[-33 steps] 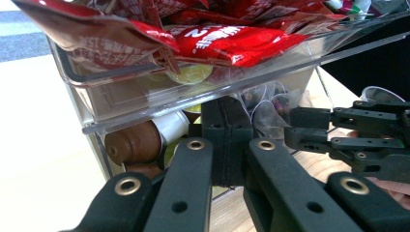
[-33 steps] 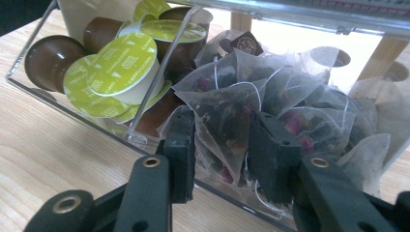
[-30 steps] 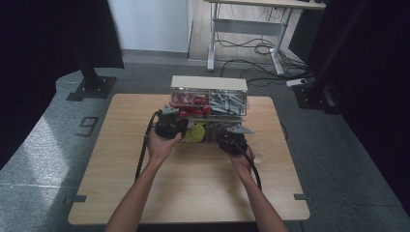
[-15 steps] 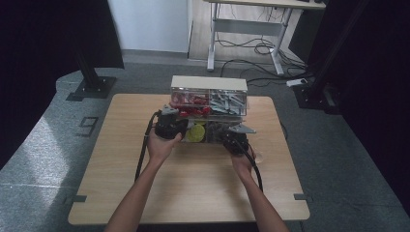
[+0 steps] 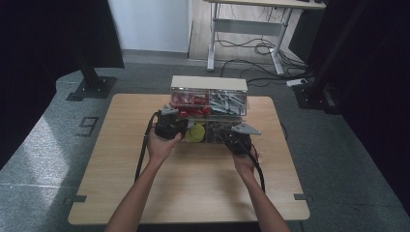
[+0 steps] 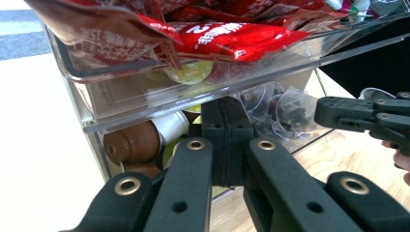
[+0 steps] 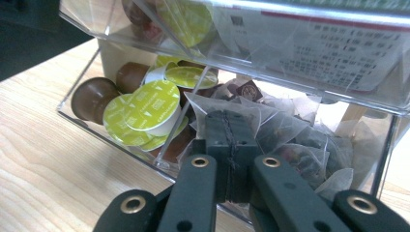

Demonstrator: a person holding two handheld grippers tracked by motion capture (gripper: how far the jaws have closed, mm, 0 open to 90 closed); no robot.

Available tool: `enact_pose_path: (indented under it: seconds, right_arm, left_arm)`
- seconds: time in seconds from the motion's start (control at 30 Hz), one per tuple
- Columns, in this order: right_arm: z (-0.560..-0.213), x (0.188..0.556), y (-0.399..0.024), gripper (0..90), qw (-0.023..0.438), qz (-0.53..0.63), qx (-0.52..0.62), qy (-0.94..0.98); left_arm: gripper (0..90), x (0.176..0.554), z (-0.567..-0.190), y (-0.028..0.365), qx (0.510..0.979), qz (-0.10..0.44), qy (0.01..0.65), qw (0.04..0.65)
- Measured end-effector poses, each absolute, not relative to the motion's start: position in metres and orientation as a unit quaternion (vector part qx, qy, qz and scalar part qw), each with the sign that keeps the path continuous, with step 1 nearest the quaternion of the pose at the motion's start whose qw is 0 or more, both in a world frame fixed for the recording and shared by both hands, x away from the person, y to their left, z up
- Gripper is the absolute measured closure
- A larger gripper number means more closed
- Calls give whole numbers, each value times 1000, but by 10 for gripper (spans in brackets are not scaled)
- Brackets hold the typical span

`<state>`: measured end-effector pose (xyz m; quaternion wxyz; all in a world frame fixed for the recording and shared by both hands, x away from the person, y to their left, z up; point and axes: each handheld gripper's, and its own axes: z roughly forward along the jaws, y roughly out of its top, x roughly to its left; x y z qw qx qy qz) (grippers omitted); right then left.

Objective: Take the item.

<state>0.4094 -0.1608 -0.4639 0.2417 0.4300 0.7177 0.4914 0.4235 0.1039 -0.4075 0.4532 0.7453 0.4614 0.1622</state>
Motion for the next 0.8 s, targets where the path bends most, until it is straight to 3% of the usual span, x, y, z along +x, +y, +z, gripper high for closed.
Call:
enact_pose_path:
  seconds: [0.8]
  right_arm:
    - [-448,390,-185,892,233,524,431,697]
  left_arm:
    - [900,423,-407,105,744,161,463,453]
